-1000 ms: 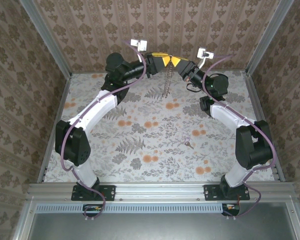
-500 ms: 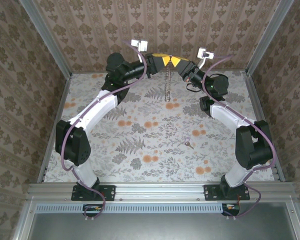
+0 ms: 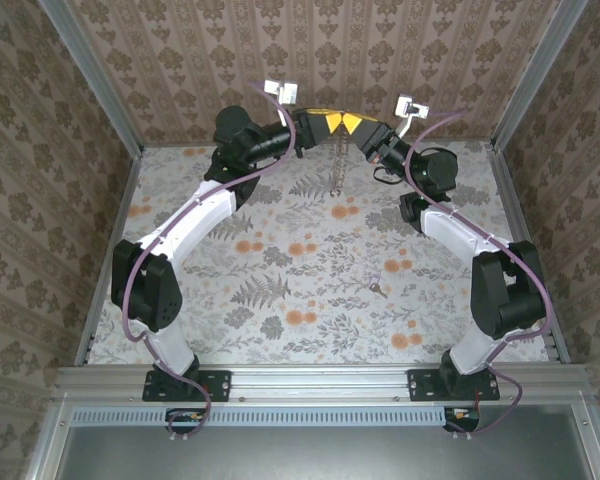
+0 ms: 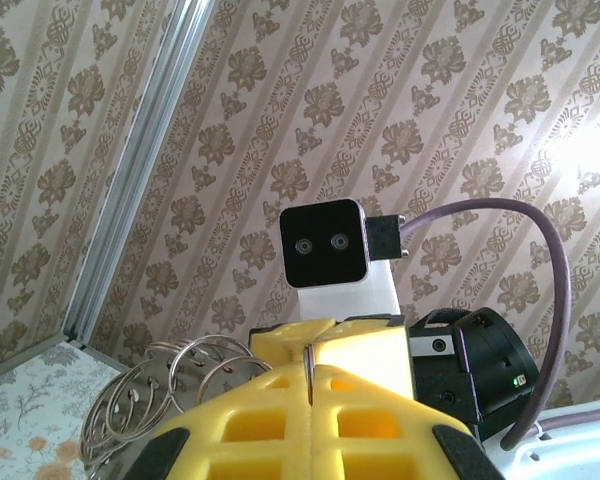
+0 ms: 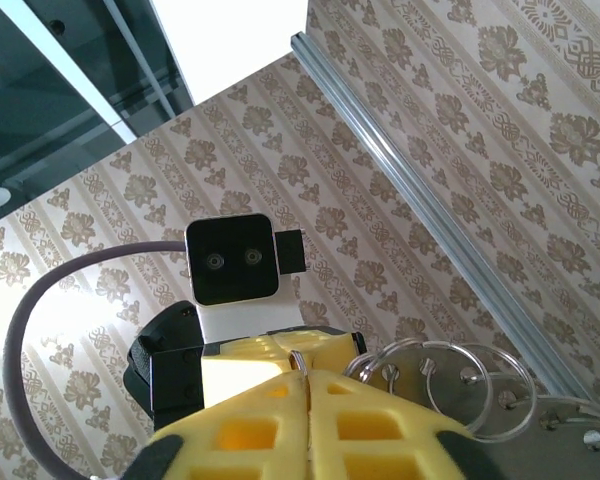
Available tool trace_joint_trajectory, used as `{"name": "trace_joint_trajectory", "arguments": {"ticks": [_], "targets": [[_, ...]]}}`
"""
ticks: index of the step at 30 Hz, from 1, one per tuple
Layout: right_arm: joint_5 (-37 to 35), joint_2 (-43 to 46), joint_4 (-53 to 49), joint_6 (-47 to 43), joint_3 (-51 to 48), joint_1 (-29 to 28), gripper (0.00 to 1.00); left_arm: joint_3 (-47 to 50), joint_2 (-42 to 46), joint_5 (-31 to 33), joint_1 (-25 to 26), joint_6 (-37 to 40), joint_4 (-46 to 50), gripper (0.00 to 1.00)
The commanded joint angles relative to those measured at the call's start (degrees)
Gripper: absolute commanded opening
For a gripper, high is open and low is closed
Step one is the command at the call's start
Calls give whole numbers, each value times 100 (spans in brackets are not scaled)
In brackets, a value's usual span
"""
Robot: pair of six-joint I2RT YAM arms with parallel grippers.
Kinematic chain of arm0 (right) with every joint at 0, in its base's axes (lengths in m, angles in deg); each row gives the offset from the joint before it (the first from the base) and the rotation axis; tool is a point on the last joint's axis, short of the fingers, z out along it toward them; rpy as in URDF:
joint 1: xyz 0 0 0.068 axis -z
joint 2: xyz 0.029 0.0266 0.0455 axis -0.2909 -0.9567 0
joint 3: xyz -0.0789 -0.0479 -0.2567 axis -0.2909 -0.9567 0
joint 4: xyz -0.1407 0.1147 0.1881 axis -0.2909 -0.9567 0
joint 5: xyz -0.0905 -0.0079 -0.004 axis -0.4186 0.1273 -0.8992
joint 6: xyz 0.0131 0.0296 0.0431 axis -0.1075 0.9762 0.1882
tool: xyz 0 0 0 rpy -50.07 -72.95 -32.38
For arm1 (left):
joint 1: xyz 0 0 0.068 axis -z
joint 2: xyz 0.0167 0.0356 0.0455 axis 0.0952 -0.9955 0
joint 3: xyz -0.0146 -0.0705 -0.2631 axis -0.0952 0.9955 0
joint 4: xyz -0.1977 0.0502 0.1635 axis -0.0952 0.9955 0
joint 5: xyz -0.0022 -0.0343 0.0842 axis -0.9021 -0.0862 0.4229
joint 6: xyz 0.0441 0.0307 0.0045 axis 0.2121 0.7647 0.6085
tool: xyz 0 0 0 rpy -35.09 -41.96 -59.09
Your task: Put the keys on the keyring
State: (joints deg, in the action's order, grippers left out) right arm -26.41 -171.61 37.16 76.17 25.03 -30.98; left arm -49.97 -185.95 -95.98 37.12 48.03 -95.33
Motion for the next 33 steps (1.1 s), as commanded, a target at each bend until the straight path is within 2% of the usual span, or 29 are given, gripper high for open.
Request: {"name": "trace_joint_trajectory", "arguments": {"ticks": [1, 2, 4, 6, 9, 16, 21, 25, 33], "targets": [[19, 269, 218, 272, -181, 233, 27, -273, 35, -202, 69, 307, 178, 0], [41, 334, 178, 343, -249, 337, 33, -305, 58, -246, 62, 417, 305, 0], [101, 489, 38, 410, -381, 530, 39, -390, 103, -341, 43, 666, 624, 0], [246, 681, -197, 381, -480, 692, 41, -528, 138, -464, 25, 987, 1061, 0], [649, 989, -1064, 28, -459, 853, 42, -739, 173, -651, -17, 1501, 1730, 0], [1514, 1752, -4016, -2038, 12, 888, 41, -1537, 67, -1341, -81, 2707, 3611, 0], [1943, 1918, -5260, -3035, 388, 890, 40, -2178, -168, -1835, -90, 3382, 4755, 0], [2279, 1850, -5274, -3098, 536, 879, 38, -2448, -328, -2163, -90, 3497, 5076, 0], [2430, 1788, -5130, -3098, 649, 673, 37, -2503, -386, -2240, -90, 3631, 5295, 0]]}}
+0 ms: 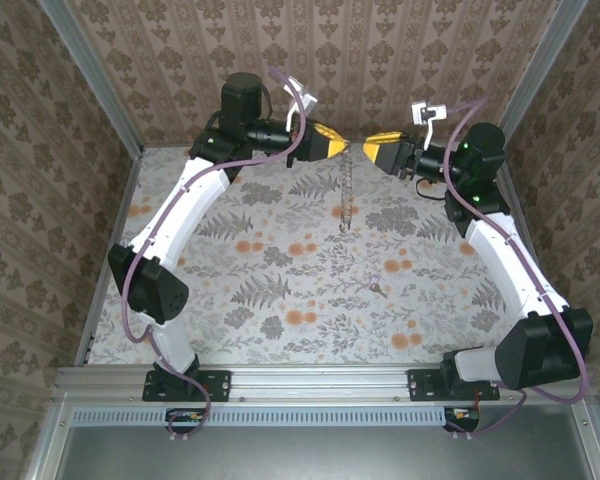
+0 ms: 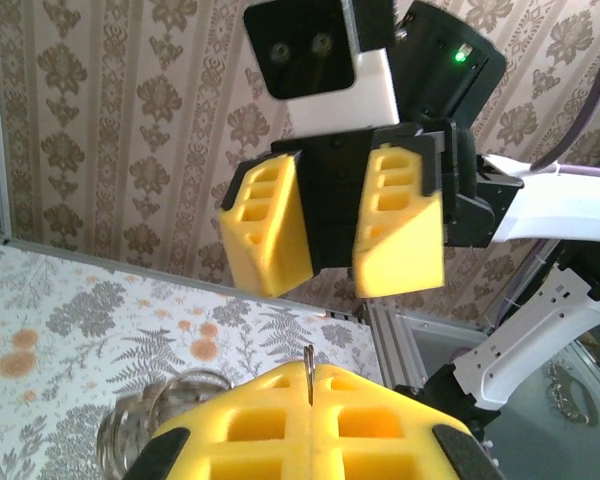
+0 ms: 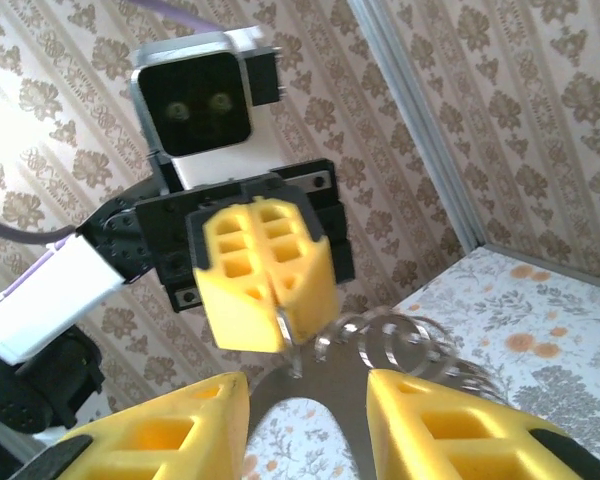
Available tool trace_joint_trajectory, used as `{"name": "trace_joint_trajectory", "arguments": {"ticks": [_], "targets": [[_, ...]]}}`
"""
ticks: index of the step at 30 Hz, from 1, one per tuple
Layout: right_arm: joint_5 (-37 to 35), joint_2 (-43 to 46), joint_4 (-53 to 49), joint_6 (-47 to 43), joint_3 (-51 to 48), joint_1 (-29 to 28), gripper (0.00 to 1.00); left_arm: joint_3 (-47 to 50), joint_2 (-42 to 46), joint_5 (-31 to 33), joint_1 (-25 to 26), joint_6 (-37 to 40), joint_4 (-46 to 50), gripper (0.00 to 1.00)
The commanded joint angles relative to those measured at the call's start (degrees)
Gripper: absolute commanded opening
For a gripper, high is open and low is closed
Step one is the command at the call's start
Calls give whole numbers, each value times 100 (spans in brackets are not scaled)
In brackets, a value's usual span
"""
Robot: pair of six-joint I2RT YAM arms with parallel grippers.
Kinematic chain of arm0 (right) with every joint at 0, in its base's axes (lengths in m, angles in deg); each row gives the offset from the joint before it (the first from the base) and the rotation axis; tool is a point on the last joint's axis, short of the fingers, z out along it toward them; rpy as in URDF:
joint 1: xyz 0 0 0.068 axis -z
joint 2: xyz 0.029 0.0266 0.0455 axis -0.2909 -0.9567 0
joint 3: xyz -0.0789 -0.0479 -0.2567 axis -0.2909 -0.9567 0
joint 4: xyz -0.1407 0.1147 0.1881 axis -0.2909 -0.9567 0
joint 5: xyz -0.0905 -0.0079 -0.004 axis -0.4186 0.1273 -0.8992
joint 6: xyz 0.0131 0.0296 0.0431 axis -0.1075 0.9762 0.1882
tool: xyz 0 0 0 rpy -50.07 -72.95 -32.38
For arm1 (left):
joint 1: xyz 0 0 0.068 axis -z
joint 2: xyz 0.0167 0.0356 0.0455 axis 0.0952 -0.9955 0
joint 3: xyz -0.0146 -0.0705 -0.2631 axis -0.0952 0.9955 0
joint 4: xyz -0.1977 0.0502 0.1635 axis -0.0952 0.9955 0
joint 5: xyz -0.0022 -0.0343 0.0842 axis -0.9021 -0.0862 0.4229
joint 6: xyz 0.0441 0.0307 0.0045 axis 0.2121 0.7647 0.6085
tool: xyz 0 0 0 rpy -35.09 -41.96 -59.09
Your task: Put the keys on the keyring
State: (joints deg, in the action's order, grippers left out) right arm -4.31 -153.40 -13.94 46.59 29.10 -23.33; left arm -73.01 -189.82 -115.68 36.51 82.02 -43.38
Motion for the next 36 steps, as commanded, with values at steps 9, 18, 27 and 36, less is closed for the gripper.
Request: {"name": "trace_joint_trajectory", "arguments": {"ticks": [9, 18, 27, 36], "targets": [[136, -240, 28, -143, 359, -312, 34, -175, -1, -274, -2, 299, 169, 0], [140, -431, 71, -145, 403, -434, 27, -188, 11, -254, 0, 320, 181, 0], [141, -479, 92, -140, 382, -493, 13, -208, 21, -246, 15, 328, 175, 0], [-79, -443, 221, -164, 299, -484, 0, -34, 125, 301, 15, 105, -80, 23]]}}
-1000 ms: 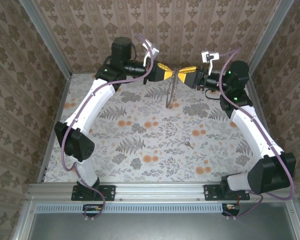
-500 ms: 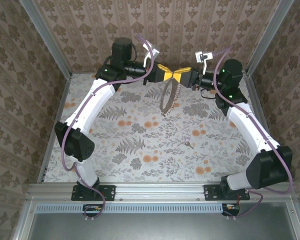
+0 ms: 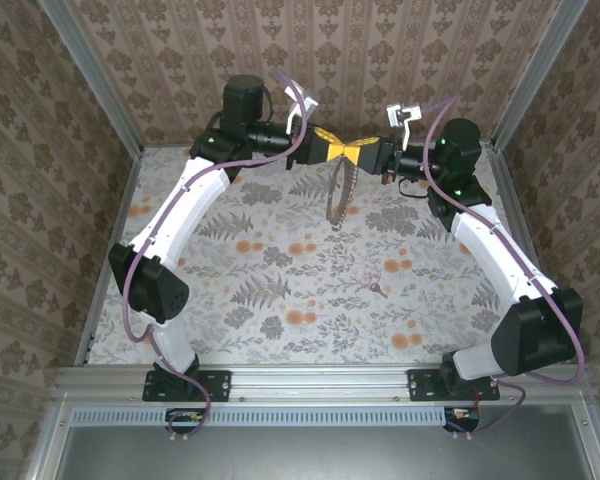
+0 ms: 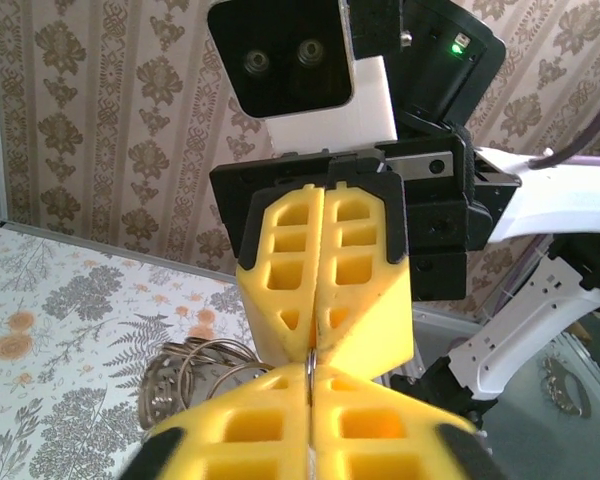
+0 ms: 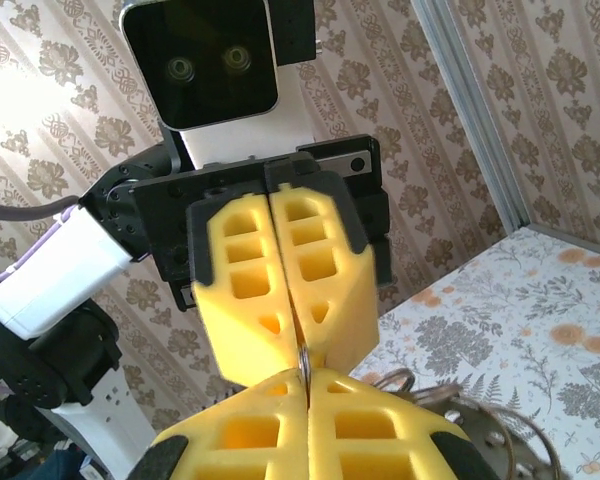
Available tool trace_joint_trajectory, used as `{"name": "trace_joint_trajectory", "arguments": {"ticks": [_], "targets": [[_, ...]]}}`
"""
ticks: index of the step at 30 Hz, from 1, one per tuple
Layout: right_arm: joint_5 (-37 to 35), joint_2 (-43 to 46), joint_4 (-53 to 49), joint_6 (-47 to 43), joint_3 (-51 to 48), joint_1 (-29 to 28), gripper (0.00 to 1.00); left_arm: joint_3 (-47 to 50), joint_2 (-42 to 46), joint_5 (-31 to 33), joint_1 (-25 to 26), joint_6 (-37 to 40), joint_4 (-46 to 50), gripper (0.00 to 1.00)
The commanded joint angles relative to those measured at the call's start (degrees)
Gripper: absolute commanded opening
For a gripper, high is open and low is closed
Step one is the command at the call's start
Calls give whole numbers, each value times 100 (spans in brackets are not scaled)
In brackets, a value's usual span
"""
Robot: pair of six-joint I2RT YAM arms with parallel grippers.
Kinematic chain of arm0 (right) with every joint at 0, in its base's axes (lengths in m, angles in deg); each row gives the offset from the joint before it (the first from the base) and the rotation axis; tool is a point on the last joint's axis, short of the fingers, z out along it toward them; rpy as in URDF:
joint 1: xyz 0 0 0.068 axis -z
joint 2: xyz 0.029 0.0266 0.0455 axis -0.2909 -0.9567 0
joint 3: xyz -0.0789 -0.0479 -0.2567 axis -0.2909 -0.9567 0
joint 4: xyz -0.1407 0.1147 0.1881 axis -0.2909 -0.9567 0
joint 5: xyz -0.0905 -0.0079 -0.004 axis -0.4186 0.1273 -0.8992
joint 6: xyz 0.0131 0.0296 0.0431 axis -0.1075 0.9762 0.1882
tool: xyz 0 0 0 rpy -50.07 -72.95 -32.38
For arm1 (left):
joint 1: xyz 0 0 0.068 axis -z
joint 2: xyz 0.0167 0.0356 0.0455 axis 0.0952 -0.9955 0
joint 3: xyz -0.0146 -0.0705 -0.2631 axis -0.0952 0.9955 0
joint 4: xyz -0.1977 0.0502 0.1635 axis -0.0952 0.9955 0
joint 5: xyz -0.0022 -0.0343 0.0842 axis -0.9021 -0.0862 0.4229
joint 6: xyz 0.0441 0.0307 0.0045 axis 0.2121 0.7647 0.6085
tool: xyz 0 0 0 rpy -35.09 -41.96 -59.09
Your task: Put the keys on the keyring
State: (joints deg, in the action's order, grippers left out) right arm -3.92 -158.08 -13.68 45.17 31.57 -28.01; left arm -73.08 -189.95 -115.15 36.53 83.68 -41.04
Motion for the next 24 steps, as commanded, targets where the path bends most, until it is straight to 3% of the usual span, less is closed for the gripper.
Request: {"name": "trace_joint_trajectory", "arguments": {"ticks": [1, 4, 9, 15, 24], "targets": [[-193, 54, 321, -1, 11, -8, 0, 77, 215, 545, 0, -176, -458, 33], [-408, 105, 653, 117, -110, 18, 0, 544, 405, 993, -103, -731, -1216, 49], [-736, 138, 1499, 566, -347, 52, 0, 1209, 722, 1398, -233, -1592, -2404, 53], [-1208, 149, 2473, 1125, -616, 47, 0, 1777, 1001, 1775, -226, -2137, -3222, 52], [-1681, -126, 3632, 2043, -683, 41, 0, 2015, 935, 1861, 33, -2577, -3929, 39]]}}
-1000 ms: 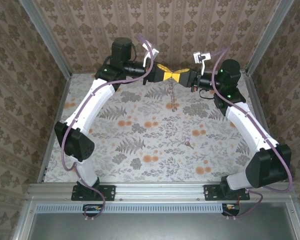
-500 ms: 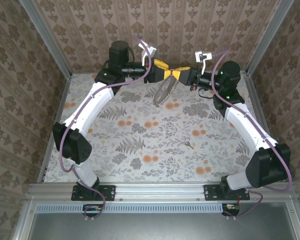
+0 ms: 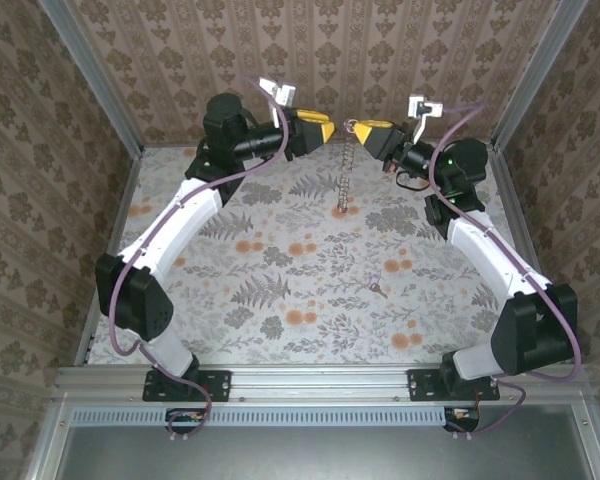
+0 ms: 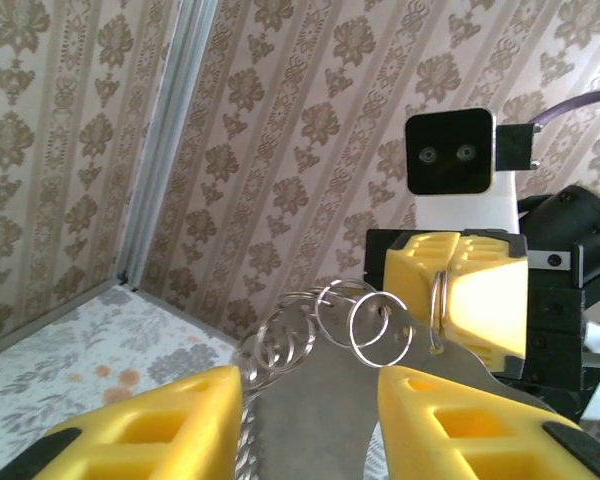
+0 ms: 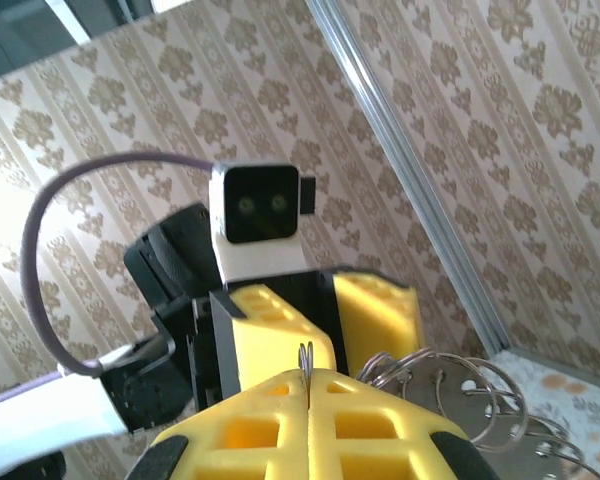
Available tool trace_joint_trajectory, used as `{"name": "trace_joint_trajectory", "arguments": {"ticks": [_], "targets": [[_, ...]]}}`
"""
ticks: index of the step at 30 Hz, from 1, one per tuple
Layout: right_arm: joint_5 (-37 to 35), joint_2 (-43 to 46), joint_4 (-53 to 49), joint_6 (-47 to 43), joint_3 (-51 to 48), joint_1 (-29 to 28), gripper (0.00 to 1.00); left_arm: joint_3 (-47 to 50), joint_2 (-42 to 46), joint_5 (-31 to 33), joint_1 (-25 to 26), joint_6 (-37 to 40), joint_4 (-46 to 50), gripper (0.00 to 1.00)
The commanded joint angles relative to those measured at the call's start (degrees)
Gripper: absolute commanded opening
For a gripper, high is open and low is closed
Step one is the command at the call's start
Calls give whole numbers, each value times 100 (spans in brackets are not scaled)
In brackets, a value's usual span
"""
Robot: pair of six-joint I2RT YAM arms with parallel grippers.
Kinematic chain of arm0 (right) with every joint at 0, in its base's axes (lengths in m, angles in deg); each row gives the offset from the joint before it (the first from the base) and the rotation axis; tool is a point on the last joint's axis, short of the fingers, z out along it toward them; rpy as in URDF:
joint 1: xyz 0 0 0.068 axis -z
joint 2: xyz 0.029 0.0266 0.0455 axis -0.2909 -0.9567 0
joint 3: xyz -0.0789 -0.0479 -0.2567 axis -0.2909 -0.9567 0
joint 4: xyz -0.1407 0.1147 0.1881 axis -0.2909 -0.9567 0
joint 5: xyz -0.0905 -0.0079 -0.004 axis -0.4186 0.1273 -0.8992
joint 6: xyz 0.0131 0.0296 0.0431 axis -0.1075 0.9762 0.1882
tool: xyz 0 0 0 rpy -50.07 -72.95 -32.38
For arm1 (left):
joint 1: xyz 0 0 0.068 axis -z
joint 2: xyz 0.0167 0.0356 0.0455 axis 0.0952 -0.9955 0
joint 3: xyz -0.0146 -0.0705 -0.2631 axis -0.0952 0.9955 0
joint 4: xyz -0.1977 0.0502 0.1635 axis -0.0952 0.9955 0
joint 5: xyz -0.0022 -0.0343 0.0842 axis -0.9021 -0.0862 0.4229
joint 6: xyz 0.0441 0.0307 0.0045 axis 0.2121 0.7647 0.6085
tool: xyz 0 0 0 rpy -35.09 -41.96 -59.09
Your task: Put the keys on the keyring
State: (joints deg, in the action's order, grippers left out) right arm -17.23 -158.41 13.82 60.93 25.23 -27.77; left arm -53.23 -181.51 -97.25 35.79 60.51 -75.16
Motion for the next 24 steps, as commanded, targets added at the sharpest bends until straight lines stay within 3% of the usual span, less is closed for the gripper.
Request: {"name": "trace_joint_trajectory", "arguments": {"ticks": [1, 9, 24], "targets": [[-406, -136, 1021, 578, -60, 18, 0, 27, 68, 81, 145, -279, -577, 37], [-553, -416, 1566, 1043, -62, 2, 0, 193, 3, 274, 281, -589, -1215, 35], [-605, -486, 1599, 1072, -114, -7, 0, 250, -117, 251, 281, -1167, -2064, 32]]}}
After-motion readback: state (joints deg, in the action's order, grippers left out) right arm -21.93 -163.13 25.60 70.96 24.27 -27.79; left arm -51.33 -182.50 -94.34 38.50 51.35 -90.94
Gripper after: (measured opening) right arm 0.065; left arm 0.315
